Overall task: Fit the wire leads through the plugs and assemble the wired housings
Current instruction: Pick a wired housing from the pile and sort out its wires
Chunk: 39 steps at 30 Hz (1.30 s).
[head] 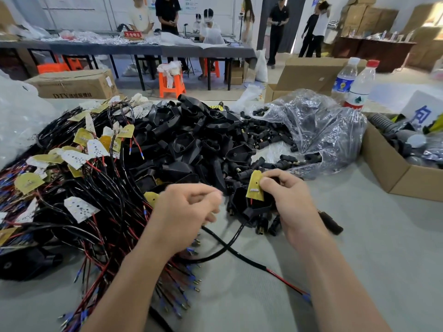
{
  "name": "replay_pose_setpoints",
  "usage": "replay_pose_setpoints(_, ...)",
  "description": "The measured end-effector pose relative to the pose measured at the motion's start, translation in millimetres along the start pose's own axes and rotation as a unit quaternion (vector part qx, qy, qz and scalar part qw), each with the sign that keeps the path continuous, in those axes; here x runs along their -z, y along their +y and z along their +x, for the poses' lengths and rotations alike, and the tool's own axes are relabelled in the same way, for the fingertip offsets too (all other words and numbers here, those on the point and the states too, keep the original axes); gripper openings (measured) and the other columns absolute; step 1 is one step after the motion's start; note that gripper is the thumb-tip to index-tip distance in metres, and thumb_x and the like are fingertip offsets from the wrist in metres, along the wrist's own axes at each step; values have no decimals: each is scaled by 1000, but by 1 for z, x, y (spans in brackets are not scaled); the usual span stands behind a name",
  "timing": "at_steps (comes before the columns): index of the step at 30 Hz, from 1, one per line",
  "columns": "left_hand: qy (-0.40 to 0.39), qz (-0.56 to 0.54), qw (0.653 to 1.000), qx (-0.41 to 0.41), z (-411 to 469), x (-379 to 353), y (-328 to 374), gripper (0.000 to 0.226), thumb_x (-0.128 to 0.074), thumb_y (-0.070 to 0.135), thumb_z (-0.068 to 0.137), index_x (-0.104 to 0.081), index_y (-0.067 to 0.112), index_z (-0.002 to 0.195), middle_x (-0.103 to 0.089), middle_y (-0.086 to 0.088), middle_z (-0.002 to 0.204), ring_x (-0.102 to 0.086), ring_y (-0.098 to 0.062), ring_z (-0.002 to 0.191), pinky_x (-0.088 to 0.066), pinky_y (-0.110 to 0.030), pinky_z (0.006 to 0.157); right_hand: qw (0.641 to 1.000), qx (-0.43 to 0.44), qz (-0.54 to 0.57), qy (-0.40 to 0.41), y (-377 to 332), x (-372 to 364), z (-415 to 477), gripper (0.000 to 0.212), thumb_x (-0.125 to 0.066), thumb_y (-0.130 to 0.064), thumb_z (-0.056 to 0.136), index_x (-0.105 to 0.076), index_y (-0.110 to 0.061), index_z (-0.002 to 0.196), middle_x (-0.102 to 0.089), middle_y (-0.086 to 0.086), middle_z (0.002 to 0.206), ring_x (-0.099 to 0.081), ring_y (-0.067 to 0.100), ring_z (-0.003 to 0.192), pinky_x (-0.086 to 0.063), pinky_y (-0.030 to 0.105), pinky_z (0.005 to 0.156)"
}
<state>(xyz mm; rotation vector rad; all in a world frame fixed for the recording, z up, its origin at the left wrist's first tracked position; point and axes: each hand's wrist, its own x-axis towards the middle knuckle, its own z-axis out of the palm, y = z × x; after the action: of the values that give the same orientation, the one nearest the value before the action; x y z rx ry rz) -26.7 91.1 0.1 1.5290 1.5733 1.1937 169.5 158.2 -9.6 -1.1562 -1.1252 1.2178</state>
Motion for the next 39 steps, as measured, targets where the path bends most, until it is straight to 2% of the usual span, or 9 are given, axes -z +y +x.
replay_pose_setpoints(6, -199, -241, 939, 145, 3, -41, -4, 19, -51, 18, 108, -65, 26, 119, -78, -4, 89, -78, -22, 83, -63, -30, 68, 997, 43, 16, -64, 5, -17, -6, 23, -58, 1, 94, -72, -14, 84, -68, 17, 80, -59, 24, 67, -53, 40, 62)
replay_pose_setpoints(12, -24, -162, 984, 72, 9, -44, -24, 34, -65, 4, 96, -78, 35, 105, -72, -7, 71, -58, -10, 52, -49, -21, 51, 995, 101, -23, 3, 9, -16, -4, 25, -67, -4, 84, -79, -26, 88, -75, 3, 95, -67, 24, 89, -54, 37, 83)
replay_pose_setpoints(15, 59, -88, 994, 23, 5, -46, -25, 51, -70, 11, 91, -71, 60, 105, -77, 17, 81, -55, -5, 51, -52, -20, 54, 995, 86, -27, 33, 8, -16, -7, 18, -70, -40, 78, -78, -27, 87, -71, 0, 73, -63, 15, 66, -50, 35, 68)
replay_pose_setpoints(18, 110, -15, 994, -10, 2, -49, -25, 46, -76, 16, 88, -70, 41, 126, -69, 21, 64, -46, 2, 44, -44, -17, 46, 989, 103, -96, 41, 12, -19, -10, 29, -69, -55, 74, -71, -31, 89, -62, 1, 58, -53, 9, 52, -43, 31, 59)
replay_pose_setpoints(21, 112, 21, 993, -25, -1, -52, -25, 41, -78, 18, 87, -73, 33, 125, -67, 23, 62, -50, 10, 48, -37, -2, 53, 977, 123, -167, 50, 15, -22, -12, 13, -69, -39, 81, -66, -33, 92, -65, 0, 59, -57, 13, 52, -47, 32, 57)
replay_pose_setpoints(30, -58, -250, 963, 86, 8, -43, -14, 27, -56, 17, 105, -81, 24, 97, -73, -9, 75, -61, -17, 56, -46, -21, 49, 990, 122, -26, -61, 8, -11, -7, 15, -70, -9, 81, -76, -21, 89, -58, -1, 53, -43, 13, 48, -39, 24, 48)
replay_pose_setpoints(33, -100, -271, 954, 83, 6, -42, -13, 29, -54, 17, 106, -81, 25, 100, -73, -10, 79, -59, -14, 56, -45, -20, 49, 986, 145, -69, -50, 8, -13, -9, 17, -77, -11, 77, -81, -27, 83, -71, 5, 65, -54, 33, 58, -47, 41, 56)
replay_pose_setpoints(36, -106, -260, 956, 83, 6, -41, -13, 29, -55, 20, 106, -81, 32, 102, -74, -6, 80, -53, -9, 53, -38, -16, 47, 980, 171, -95, -28, 8, -12, -8, 18, -81, -22, 72, -82, -37, 81, -75, -5, 75, -64, 17, 69, -50, 39, 64)
replay_pose_setpoints(39, -72, -247, 964, 60, 7, -40, -15, 30, -65, 18, 98, -80, 43, 102, -71, 0, 80, -47, -6, 56, -36, -14, 50, 967, 204, -153, -21, 6, -9, -3, 24, -84, -17, 75, -80, -41, 77, -74, -14, 107, -65, 17, 109, -50, 45, 96)
